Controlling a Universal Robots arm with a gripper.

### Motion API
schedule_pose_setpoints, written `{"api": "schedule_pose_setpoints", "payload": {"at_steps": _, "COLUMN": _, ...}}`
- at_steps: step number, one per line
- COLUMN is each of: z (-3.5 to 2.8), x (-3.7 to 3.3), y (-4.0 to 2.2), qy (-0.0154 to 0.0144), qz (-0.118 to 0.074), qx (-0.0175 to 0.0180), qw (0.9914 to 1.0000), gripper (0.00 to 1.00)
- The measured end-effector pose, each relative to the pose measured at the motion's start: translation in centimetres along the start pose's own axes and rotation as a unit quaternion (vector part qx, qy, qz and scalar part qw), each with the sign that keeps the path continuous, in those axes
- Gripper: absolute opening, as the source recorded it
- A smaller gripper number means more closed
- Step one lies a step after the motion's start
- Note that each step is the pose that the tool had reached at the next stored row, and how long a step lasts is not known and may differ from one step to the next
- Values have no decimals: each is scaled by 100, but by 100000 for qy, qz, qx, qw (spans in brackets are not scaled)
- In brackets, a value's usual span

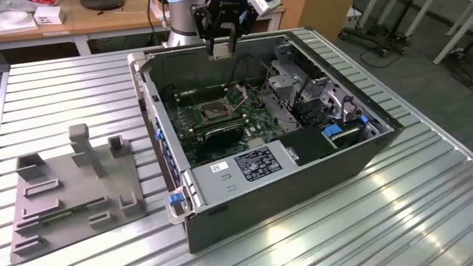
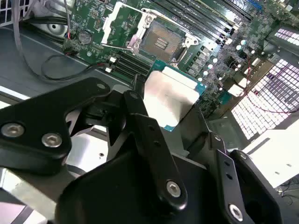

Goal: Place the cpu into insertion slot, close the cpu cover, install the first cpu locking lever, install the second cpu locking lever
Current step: 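Place the cpu into insertion slot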

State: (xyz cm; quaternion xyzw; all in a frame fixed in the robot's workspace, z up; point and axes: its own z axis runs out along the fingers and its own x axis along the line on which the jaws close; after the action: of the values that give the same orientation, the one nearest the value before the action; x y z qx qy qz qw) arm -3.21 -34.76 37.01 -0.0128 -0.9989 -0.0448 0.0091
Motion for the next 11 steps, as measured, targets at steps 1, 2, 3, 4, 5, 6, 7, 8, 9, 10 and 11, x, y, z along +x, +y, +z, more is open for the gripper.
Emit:
{"api": "schedule_pose_setpoints", "payload": {"at_steps": 1, "z": 0, "x": 0, "y": 0, "qy": 2, "qz": -2, "qx": -2, "qw": 100000, "gripper": 54}}
{"api": "schedule_pose_setpoints", "payload": {"at_steps": 2, "z": 0, "x": 0, "y": 0, "qy": 1, "qz": -1, "qx": 1, "qw": 100000, "gripper": 54}}
{"api": "schedule_pose_setpoints", "payload": {"at_steps": 3, "z": 0, "x": 0, "y": -3, "qy": 1, "qz": 0, "qx": -1, "qw": 100000, "gripper": 54}}
{"api": "schedule_pose_setpoints", "payload": {"at_steps": 4, "z": 0, "x": 0, "y": -3, "qy": 2, "qz": 1, "qx": -2, "qw": 100000, "gripper": 54}}
{"api": "schedule_pose_setpoints", "payload": {"at_steps": 5, "z": 0, "x": 0, "y": -4, "qy": 3, "qz": -1, "qx": -2, "qw": 100000, "gripper": 54}}
{"api": "schedule_pose_setpoints", "payload": {"at_steps": 6, "z": 0, "x": 0, "y": -4, "qy": 4, "qz": 0, "qx": 5, "qw": 100000, "gripper": 54}}
{"api": "schedule_pose_setpoints", "payload": {"at_steps": 7, "z": 2, "x": 0, "y": -4, "qy": 4, "qz": 0, "qx": 5, "qw": 100000, "gripper": 54}}
{"api": "schedule_pose_setpoints", "payload": {"at_steps": 8, "z": 7, "x": 0, "y": -4, "qy": 0, "qz": -1, "qx": -4, "qw": 100000, "gripper": 54}}
{"api": "schedule_pose_setpoints", "payload": {"at_steps": 9, "z": 12, "x": 0, "y": -5, "qy": 0, "qz": 0, "qx": -6, "qw": 100000, "gripper": 54}}
{"api": "schedule_pose_setpoints", "payload": {"at_steps": 10, "z": 18, "x": 0, "y": -5, "qy": 1, "qz": -2, "qx": 1, "qw": 100000, "gripper": 54}}
{"api": "schedule_pose_setpoints", "payload": {"at_steps": 11, "z": 24, "x": -1, "y": -6, "qy": 1, "qz": 0, "qx": 0, "qw": 100000, "gripper": 54}}
